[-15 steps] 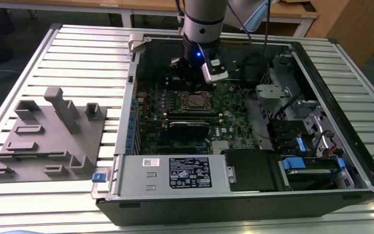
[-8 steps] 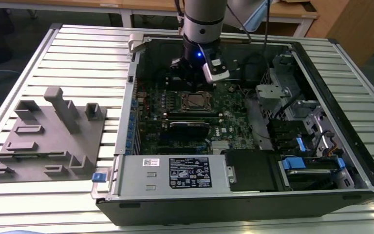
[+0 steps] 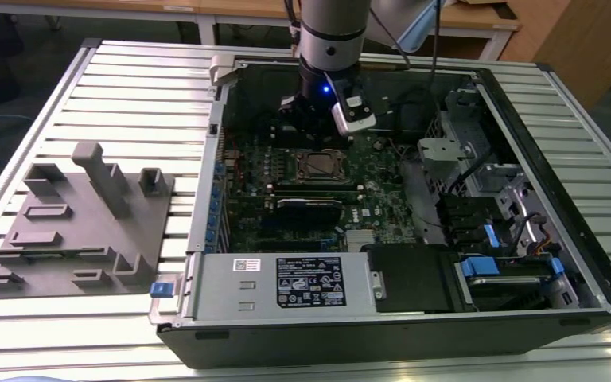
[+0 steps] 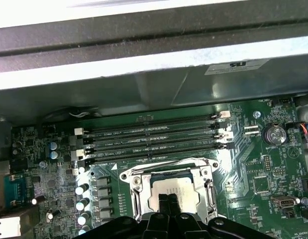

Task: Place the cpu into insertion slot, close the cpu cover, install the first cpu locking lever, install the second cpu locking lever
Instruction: 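Install the second cpu locking lever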

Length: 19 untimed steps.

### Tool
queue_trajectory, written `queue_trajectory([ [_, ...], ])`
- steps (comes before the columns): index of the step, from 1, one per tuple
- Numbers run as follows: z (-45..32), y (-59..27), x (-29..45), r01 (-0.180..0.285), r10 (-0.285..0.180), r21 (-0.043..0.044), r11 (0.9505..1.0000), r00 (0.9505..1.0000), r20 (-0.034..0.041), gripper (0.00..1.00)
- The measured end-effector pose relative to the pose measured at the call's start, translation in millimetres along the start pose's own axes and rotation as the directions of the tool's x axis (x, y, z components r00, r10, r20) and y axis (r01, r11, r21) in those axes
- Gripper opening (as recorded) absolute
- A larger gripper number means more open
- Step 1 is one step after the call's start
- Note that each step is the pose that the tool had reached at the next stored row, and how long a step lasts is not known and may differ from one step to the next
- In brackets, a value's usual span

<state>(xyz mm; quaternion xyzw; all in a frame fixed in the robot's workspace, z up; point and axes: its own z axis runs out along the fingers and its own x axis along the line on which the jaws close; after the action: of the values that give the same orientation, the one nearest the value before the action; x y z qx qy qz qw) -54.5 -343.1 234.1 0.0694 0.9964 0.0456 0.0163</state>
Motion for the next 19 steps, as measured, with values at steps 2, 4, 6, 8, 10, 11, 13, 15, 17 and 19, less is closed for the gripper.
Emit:
queue_trajectory([
  [2,-0.1,0.0,0.0,0.000,0.000,0.0093,1.0000,1.0000,0.0012,0.11],
  [4,0.0,-0.1,-0.1,0.001,-0.001,0.0151,0.9999,1.0000,0.0020,0.11],
  [6,0.0,-0.1,-0.1,0.001,-0.001,0.0152,0.9999,1.0000,0.0021,0.11],
  [8,0.0,0.0,0.0,0.001,-0.001,0.0154,0.9999,1.0000,0.0020,0.11],
  [10,0.0,0.0,-0.4,0.001,-0.001,0.0154,0.9999,1.0000,0.0020,0.11],
  [11,0.0,0.1,-1.1,0.002,-0.002,0.0154,0.9999,1.0000,0.0019,0.11],
  [13,0.1,0.3,-2.3,0.005,-0.005,0.0152,0.9999,1.0000,0.0017,0.11],
  [15,0.1,0.4,-3.0,0.009,-0.009,0.0151,0.9998,1.0000,0.0013,0.11],
  [17,0.2,0.4,-3.0,0.010,-0.010,0.0160,0.9998,1.0000,0.0013,0.11],
  [19,0.2,0.4,-3.0,0.010,-0.010,0.0192,0.9998,0.9999,0.0018,0.11],
])
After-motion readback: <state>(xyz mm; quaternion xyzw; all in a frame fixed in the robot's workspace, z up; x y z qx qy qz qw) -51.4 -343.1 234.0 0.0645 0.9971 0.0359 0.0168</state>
